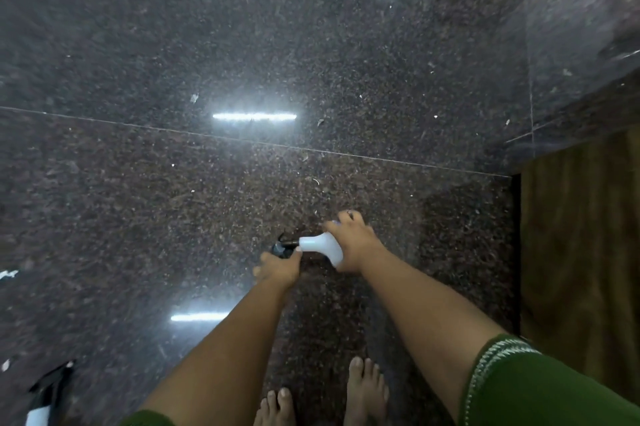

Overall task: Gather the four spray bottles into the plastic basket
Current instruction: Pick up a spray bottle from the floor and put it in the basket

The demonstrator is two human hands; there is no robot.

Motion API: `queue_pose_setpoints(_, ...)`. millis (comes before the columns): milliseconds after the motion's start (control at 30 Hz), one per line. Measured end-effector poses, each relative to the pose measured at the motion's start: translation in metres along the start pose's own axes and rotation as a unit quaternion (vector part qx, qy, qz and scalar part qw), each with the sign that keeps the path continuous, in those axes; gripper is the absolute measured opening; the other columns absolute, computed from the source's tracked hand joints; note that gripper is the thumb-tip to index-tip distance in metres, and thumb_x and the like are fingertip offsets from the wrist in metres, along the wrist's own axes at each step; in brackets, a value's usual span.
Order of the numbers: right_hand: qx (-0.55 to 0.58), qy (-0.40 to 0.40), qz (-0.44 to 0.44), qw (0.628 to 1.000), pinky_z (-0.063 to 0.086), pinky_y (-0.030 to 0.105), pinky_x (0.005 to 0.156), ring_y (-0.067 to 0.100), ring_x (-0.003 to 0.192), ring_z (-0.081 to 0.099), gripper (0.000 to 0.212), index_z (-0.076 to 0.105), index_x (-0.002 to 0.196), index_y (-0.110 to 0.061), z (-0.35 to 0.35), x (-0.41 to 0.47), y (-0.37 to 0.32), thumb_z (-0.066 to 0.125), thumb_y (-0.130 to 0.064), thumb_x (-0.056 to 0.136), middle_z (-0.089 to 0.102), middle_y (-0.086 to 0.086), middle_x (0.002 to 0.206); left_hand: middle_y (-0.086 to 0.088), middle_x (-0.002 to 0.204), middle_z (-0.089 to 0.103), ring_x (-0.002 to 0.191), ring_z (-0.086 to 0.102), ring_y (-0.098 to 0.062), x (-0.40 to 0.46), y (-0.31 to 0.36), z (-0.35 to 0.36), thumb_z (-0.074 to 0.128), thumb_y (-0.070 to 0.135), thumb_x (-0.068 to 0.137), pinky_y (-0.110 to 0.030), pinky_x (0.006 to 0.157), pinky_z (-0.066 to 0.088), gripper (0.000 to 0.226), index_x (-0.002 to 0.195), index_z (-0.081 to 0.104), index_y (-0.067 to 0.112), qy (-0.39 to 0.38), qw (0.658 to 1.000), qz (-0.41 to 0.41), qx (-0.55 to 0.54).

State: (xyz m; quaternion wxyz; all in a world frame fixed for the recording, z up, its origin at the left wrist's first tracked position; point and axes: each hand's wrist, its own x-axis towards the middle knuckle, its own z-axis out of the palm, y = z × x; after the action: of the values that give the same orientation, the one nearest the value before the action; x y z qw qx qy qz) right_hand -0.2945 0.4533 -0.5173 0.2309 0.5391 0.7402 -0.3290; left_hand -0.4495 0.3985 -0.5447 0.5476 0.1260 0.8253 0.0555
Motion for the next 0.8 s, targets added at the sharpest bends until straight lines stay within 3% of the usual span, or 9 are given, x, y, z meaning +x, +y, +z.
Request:
queue_pose_setpoints(100,0.171,-0.015,0.058,0.984,0.043,0.046,0.102,0.029,0.126,0.03,0.077,0.045,0.126,-0.03,-0.017,-0.054,-0.011,0.082,-0.036,0.059,0.036,0.005,0.13,-0.023,0.146,0.038,0.122,0.051,-0.039,-0.04,0.018,-0.025,0.071,0.042,0.081,-0.053,0.097,0.047,0.091,0.148,0.015,0.014,-0.012,0.977,-0.021,-0.213)
queue_pose_setpoints(200,0.285,-0.001,0.121,0.951,0.044,0.043,0.1,0.028,0.124,0.033,0.081,0.045,0.124,-0.032,-0.036,-0.125,-0.025,0.086,-0.038,0.054,0.035,0.004,0.128,-0.022,0.132,0.055,0.097,0.062,-0.029,-0.106,0.042,-0.049,0.073,0.023,0.083,-0.05,0.081,0.052,0.071,0.141,0.032,0.012,-0.057,0.956,0.002,-0.287)
queue_pose_setpoints(233,0.32,0.018,0.139,0.937,0.045,0.043,0.097,0.028,0.122,0.035,0.081,0.044,0.123,-0.034,-0.045,-0.15,-0.03,0.085,-0.04,0.053,0.034,0.003,0.126,-0.018,0.129,0.058,0.099,0.062,-0.028,-0.131,0.05,-0.055,0.074,0.018,0.082,-0.051,0.082,0.051,0.067,0.138,0.037,0.012,-0.075,0.954,0.018,-0.288)
queue_pose_setpoints(300,0.381,0.062,0.175,0.906,0.047,0.04,0.094,0.027,0.119,0.04,0.081,0.042,0.123,-0.033,-0.069,-0.198,-0.042,0.084,-0.042,0.054,0.033,0.002,0.124,-0.011,0.125,0.06,0.107,0.062,-0.031,-0.191,0.068,-0.062,0.075,0.016,0.081,-0.053,0.086,0.05,0.064,0.135,0.04,0.015,-0.113,0.961,0.05,-0.247)
queue_pose_setpoints(400,0.447,0.12,0.222,0.858,0.047,0.037,0.094,0.028,0.118,0.043,0.081,0.04,0.126,-0.029,-0.119,-0.265,-0.062,0.083,-0.04,0.059,0.032,0.005,0.126,-0.019,0.127,0.06,0.103,0.062,-0.033,-0.282,0.091,-0.069,0.072,0.028,0.084,-0.047,0.084,0.052,0.053,0.131,0.052,0.012,-0.192,0.972,0.069,-0.114)
queue_pose_setpoints(500,0.479,0.161,0.251,0.826,0.049,0.038,0.093,0.03,0.118,0.044,0.082,0.038,0.126,-0.028,-0.172,-0.33,-0.08,0.083,-0.04,0.058,0.032,0.006,0.127,-0.018,0.132,0.056,0.113,0.059,-0.039,-0.357,0.105,-0.074,0.064,0.036,0.088,-0.057,0.092,0.052,0.055,0.135,0.046,0.014,-0.241,0.963,0.116,-0.042)
queue_pose_setpoints(600,0.525,0.182,0.266,0.788,0.046,0.034,0.088,0.027,0.115,0.044,0.07,0.041,0.128,-0.026,-0.218,-0.398,-0.087,0.077,-0.039,0.07,0.032,0.007,0.126,-0.018,0.123,0.058,0.108,0.06,-0.04,-0.439,0.121,-0.088,0.056,0.033,0.094,-0.054,0.088,0.053,0.045,0.13,0.044,0.009,-0.267,0.945,0.187,0.01)
queue_pose_setpoints(700,0.633,0.23,0.279,0.685,0.041,0.033,0.082,0.024,0.106,0.047,0.039,0.051,0.123,-0.016,-0.251,-0.469,-0.086,0.057,-0.034,0.088,0.034,0.01,0.128,-0.015,0.121,0.061,0.104,0.062,-0.036,-0.507,0.125,-0.097,0.055,0.036,0.094,-0.053,0.092,0.051,0.042,0.127,0.048,0.01,-0.293,0.916,0.259,0.092)
queue_pose_setpoints(800,0.677,0.291,0.295,0.609,0.047,0.04,0.077,0.03,0.103,0.056,0.035,0.059,0.107,-0.016,-0.271,-0.533,-0.076,0.047,-0.039,0.084,0.048,0.013,0.122,-0.014,0.119,0.063,0.103,0.063,-0.033,-0.575,0.119,-0.087,0.055,0.039,0.093,-0.05,0.093,0.052,0.04,0.12,0.054,0.009,-0.317,0.868,0.335,0.182)
